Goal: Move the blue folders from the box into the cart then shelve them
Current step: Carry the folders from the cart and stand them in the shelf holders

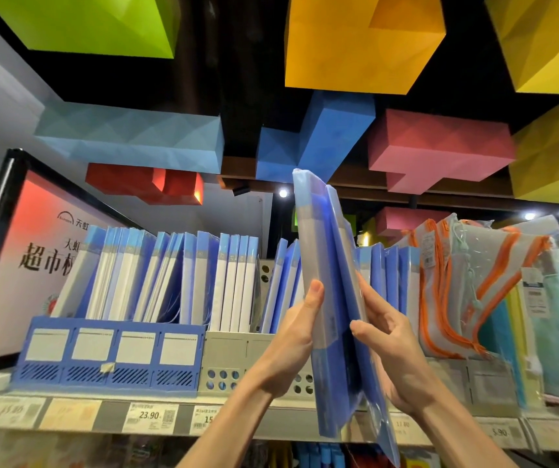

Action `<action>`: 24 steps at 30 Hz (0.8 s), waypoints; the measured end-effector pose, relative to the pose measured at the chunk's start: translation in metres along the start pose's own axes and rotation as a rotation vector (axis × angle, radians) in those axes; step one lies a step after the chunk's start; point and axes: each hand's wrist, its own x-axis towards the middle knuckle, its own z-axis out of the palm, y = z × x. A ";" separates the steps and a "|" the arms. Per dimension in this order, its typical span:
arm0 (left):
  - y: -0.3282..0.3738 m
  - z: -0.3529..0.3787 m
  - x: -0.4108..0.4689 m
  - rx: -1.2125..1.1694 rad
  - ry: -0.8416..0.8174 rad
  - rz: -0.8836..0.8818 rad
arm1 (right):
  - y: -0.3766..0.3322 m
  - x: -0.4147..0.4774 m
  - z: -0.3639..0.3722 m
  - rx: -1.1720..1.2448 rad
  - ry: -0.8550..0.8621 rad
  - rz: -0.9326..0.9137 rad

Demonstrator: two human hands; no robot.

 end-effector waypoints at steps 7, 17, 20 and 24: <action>0.009 0.003 0.014 0.131 0.196 0.189 | -0.005 0.013 0.002 -0.199 0.168 -0.092; 0.030 -0.042 0.028 0.363 0.528 0.284 | -0.031 0.029 -0.047 -0.495 0.420 -0.109; 0.037 -0.046 0.035 0.424 0.524 0.308 | -0.044 0.035 -0.055 -0.570 0.454 -0.105; 0.043 -0.042 0.037 0.468 0.492 0.330 | -0.059 0.040 -0.063 -0.600 0.462 -0.148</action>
